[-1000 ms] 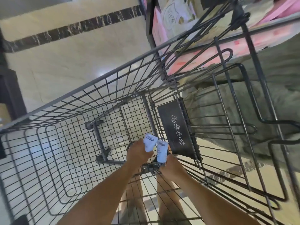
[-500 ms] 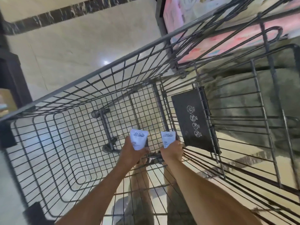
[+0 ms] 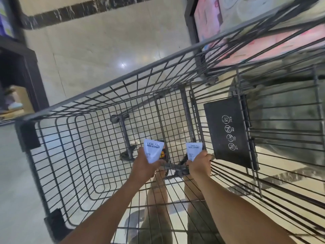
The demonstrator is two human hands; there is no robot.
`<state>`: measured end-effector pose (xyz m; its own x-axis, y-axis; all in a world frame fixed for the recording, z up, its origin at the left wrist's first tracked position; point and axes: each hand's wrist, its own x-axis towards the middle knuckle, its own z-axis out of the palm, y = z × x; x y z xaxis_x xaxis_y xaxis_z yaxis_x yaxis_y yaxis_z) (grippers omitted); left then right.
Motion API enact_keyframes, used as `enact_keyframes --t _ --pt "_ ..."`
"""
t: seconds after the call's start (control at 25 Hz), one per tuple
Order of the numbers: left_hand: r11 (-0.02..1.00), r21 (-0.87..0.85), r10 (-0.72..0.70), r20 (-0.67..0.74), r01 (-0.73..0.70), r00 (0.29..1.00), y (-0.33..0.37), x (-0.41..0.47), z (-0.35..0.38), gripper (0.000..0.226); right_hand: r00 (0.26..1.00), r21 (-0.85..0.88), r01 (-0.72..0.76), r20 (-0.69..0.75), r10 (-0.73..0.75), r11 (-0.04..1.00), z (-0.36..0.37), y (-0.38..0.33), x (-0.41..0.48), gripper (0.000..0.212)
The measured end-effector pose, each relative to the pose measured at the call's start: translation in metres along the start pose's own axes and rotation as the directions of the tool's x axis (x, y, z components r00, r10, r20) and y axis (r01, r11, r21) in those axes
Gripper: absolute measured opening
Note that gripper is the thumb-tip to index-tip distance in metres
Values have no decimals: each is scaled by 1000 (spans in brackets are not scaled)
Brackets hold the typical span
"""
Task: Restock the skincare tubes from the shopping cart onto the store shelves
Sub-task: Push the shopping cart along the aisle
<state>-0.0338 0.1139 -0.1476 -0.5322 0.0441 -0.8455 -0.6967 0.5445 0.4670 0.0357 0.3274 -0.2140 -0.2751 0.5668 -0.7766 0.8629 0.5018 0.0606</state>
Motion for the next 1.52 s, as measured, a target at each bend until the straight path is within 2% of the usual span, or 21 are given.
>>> enact_keyframes --t 0.16,0.32,0.56,0.72,0.84,1.0,1.12,1.32,1.52 --pt "999 37 3 23 -4 1000 10 -18 -14 57 995 92 43 85 -51 995 -27 -6 -22 78" --pt "996 40 83 40 -85 996 37 -53 -32 51 965 207 121 203 -163 971 -69 -12 -56 62" --pt "980 100 175 -4 -173 985 61 -111 -46 57 944 355 167 211 -253 920 -98 -5 -98 83" --pt "982 53 186 -88 -182 979 63 -147 -51 58 908 452 262 183 -376 853 -121 -6 -140 63" --pt "974 -32 213 -194 -223 958 52 -179 -49 59 877 456 361 130 -462 814 -134 3 -175 56" --pt "939 -105 282 -313 -328 907 37 -233 -42 53 800 436 523 44 -598 732 -144 24 -217 55" --pt "918 -137 296 -387 -372 873 25 -274 -41 54 739 457 588 33 -673 667 -149 36 -257 52" --pt "887 -171 295 -507 -430 810 5 -341 -53 53 589 406 736 9 -808 542 -152 45 -328 57" --pt "835 -224 263 -641 -503 721 -20 -386 -89 59 455 355 831 9 -891 428 -144 25 -392 61"
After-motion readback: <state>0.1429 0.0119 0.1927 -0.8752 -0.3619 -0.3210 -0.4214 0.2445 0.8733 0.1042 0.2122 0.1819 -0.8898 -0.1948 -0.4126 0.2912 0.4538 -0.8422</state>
